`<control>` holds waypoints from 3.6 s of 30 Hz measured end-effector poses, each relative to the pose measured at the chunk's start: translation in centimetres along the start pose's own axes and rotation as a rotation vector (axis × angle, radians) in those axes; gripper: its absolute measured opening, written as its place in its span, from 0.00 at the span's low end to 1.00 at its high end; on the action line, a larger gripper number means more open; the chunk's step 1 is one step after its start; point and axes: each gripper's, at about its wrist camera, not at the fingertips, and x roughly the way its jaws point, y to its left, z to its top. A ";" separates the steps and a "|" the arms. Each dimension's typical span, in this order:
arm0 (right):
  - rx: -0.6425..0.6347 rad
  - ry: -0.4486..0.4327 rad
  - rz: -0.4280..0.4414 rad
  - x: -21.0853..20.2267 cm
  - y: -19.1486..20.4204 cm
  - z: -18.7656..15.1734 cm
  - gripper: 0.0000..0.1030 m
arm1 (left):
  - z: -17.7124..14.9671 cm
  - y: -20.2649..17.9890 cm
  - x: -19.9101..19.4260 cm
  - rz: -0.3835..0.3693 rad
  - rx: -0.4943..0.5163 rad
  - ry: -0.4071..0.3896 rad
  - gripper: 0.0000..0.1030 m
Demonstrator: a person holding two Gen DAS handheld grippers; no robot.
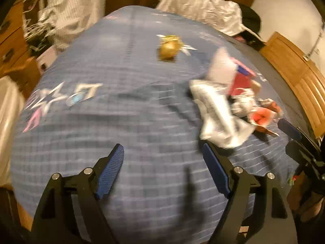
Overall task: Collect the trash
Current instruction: 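Grasp the white foil packet with the left tool while the right tool grasps the orange wrapper, then carry the foil packet and orange wrapper over the white bucket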
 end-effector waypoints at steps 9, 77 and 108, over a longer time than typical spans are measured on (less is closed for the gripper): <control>-0.074 0.141 -0.076 0.3 -9.3 0.6 0.68 | 3.6 -6.9 4.9 -0.015 0.092 0.028 0.81; -0.049 -0.385 -0.461 -15.4 0.4 -0.6 0.06 | -2.5 -16.6 -9.0 0.006 0.124 -0.470 0.32; -0.172 -0.334 -0.128 -6.0 12.8 11.6 0.06 | 0.9 -0.4 -18.1 0.273 -0.086 -0.563 0.32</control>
